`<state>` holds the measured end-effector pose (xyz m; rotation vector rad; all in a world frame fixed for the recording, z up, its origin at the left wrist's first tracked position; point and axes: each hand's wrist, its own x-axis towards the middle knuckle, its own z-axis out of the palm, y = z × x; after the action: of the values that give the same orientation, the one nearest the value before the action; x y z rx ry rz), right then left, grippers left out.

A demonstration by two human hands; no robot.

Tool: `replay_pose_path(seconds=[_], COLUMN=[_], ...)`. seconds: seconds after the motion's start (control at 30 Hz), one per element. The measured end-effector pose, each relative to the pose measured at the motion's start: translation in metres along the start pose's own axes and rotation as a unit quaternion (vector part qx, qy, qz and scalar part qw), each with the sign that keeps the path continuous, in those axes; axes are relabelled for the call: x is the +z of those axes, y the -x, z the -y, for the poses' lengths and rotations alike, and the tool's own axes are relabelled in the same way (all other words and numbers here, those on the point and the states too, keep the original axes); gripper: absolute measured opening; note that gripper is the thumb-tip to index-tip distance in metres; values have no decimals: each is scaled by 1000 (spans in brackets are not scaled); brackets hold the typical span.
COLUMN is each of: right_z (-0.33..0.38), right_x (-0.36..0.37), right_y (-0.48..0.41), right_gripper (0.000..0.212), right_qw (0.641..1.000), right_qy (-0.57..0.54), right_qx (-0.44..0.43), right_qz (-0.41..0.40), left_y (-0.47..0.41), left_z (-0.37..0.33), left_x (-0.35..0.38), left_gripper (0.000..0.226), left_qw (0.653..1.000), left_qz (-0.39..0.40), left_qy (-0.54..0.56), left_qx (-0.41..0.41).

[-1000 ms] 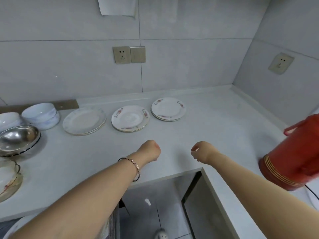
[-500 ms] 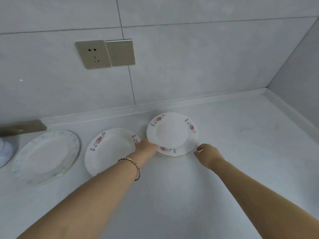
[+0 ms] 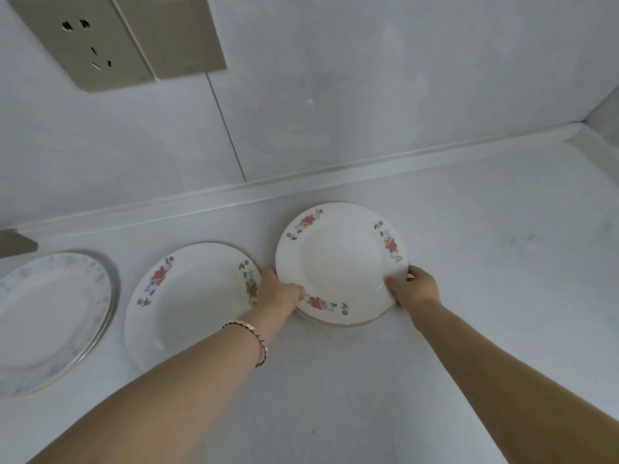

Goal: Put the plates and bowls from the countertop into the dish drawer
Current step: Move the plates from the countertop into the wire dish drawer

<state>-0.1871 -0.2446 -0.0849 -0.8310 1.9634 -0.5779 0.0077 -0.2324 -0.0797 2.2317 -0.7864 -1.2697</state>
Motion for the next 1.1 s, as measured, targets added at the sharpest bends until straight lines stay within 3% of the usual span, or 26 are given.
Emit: replay_pose_path(seconds=[0.4,0.57,0.7,1.1], right_z=[-59,-92,-122,-212], right_x=[-67,-81,-74,52], right_y=[141,227,302,468], right_gripper=[38,45,44,41], right_qw=[995,994,992,972], right_qy=[-94,-75,-43,77], right_qx=[-21,-76,-104,-112], right_qz=[1,19,53,189], left_y=[132,218,277,360], left_z=[61,121,187,392], left_x=[-28,-59,-97,-238], left_gripper=[38,42,53,41], left_qw=[995,992,993,985], left_qz=[65,18,-1,-7], left_qy=[22,80,104,144], left_qx=[70,95,57,-98])
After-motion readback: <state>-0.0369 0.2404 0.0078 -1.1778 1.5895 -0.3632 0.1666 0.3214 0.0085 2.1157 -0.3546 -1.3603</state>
